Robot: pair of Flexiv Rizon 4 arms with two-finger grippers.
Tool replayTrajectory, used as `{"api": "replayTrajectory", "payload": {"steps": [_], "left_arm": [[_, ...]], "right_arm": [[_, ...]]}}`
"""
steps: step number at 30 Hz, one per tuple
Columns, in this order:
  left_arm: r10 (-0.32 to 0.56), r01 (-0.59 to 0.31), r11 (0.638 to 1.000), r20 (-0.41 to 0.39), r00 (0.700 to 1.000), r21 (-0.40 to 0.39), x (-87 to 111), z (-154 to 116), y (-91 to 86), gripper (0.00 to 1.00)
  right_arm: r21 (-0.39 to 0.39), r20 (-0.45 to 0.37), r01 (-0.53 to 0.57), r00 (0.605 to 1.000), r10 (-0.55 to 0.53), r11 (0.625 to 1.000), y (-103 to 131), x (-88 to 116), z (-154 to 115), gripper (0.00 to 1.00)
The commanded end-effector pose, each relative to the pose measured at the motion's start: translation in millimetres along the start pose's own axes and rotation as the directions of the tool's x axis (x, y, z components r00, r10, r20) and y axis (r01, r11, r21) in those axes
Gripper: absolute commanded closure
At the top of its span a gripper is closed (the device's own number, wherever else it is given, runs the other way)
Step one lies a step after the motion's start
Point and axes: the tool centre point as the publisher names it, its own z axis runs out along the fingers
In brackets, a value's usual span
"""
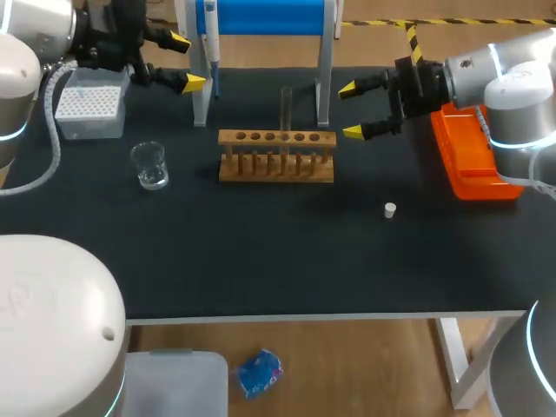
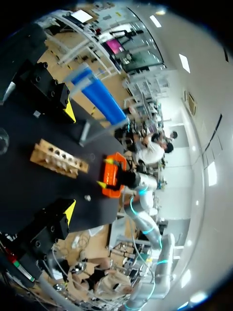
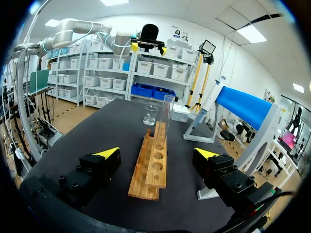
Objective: Invert the test tube, pick up the pipette, mount the tip to pipette, aspirate from beaker and dispense into the tube, eject the tip, return the pipette, and cap with the stopper.
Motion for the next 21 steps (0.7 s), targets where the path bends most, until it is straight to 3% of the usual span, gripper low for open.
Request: {"api": "replayTrajectory", "payload": {"steps": [1, 5, 12, 16, 21], "left_arm": [[-0.067, 0.070, 0.997, 0.116, 0.991, -0.023, -50.3, -31, 40.4, 0.00], [-0.138, 0.160, 0.985, 0.268, 0.953, -0.063, -96.2, -72, 78.5, 0.00], [-0.263, 0.351, 0.931, 0.474, 0.840, -0.106, -146.9, -131, 136.4, 0.00], [-0.351, 0.455, 0.888, 0.543, 0.763, -0.065, -165.3, -148, 163.1, 0.00], [-0.421, 0.527, 0.849, 0.564, 0.710, -0.029, -168.4, -150, 179.6, 0.00]], "right_arm": [[0.001, -0.001, 0.001, 1.000, -0.001, 1.000, 0, 0, 0, 0.00], [0.001, -0.001, 0.001, 1.000, -0.001, 1.000, 0, 0, 0, 0.00], [0.001, -0.001, 0.001, 1.000, -0.001, 1.000, 0, 0, 0, 0.00], [0.001, -0.001, 0.001, 1.000, -0.001, 1.000, 0, 0, 0, 0.00], [0.001, -0.001, 0.001, 1.000, -0.001, 1.000, 0, 0, 0, 0.00]]}}
